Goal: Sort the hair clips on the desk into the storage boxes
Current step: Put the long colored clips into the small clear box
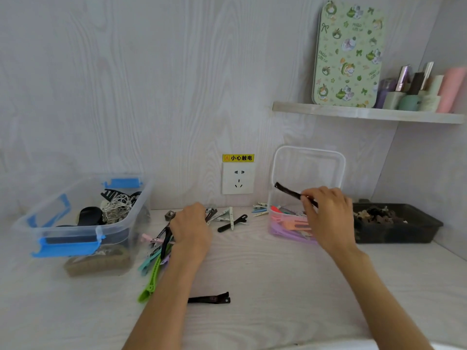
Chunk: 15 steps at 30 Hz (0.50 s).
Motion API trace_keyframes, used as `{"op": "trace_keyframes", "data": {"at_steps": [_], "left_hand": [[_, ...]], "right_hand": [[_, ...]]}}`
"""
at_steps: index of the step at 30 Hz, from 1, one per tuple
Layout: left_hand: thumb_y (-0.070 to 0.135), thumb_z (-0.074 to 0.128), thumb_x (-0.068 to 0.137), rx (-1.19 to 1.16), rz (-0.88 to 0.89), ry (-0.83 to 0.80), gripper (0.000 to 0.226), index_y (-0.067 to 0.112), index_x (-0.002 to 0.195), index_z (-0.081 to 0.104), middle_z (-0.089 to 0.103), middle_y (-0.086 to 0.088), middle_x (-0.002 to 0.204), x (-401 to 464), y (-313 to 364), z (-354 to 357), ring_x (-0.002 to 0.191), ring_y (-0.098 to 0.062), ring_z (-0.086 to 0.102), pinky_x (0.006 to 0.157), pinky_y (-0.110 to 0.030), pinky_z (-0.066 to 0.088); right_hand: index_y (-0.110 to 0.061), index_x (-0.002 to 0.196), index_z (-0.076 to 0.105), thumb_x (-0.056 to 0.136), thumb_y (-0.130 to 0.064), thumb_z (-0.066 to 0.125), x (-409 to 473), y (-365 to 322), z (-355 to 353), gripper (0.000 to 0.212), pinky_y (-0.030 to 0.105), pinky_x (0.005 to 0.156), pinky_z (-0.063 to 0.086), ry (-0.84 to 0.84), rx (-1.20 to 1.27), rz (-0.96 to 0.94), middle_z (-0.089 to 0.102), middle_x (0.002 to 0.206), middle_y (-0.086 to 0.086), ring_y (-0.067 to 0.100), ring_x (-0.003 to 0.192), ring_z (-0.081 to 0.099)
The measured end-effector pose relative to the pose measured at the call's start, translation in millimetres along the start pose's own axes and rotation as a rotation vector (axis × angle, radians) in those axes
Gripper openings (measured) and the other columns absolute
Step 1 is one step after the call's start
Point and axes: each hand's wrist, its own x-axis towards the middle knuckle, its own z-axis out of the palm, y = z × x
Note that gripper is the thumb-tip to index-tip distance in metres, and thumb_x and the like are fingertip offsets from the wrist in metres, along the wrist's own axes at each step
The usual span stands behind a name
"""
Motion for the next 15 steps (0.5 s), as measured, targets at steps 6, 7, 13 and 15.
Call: {"op": "trace_keyframes", "data": {"at_steps": [6, 7, 13, 15], "left_hand": [[0.018, 0.051, 0.094, -0.096, 0.069, 0.169, 0.018, 0.017, 0.104, 0.066, 0.068, -0.009, 0.097, -5.9, 10.7, -23.1, 0.09, -0.031, 0.063, 0.064, -0.031, 0.038], [0.02, 0.052, 0.094, -0.134, 0.083, 0.216, 0.018, 0.018, 0.102, 0.067, 0.068, -0.008, 0.093, -7.9, 14.0, -29.5, 0.087, -0.032, 0.062, 0.063, -0.031, 0.037], [0.029, 0.061, 0.088, -0.564, 0.379, 0.274, 0.02, 0.033, 0.105, 0.07, 0.073, 0.008, 0.098, -2.2, 72.3, -47.6, 0.093, -0.016, 0.066, 0.075, -0.031, 0.049], [0.028, 0.061, 0.088, -0.561, 0.516, 0.148, 0.021, 0.033, 0.106, 0.07, 0.072, 0.012, 0.102, 5.1, 98.5, -38.7, 0.098, -0.01, 0.065, 0.081, -0.029, 0.05]], "right_hand": [[-0.017, 0.077, 0.071, 0.091, -0.024, 0.049, -4.8, 20.5, 9.6, 0.028, 0.036, 0.095, 0.033, -0.138, 0.003, 0.022, 0.071, 0.082, 0.0, 0.022, 0.082, 0.061], [-0.016, 0.076, 0.071, 0.09, -0.023, 0.054, -8.3, 18.5, 9.3, 0.023, 0.036, 0.093, 0.034, -0.053, 0.055, 0.026, 0.07, 0.081, 0.001, 0.023, 0.082, 0.061], [-0.014, 0.086, 0.07, 0.091, -0.02, 0.056, -12.6, 13.6, 7.6, 0.016, 0.03, 0.082, 0.034, 0.217, 0.289, 0.104, 0.068, 0.086, 0.0, 0.02, 0.086, 0.058], [-0.012, 0.087, 0.069, 0.091, -0.02, 0.055, -13.2, 12.1, 7.2, 0.016, 0.034, 0.078, 0.041, 0.253, 0.301, 0.132, 0.068, 0.084, 0.002, 0.022, 0.083, 0.058]]}}
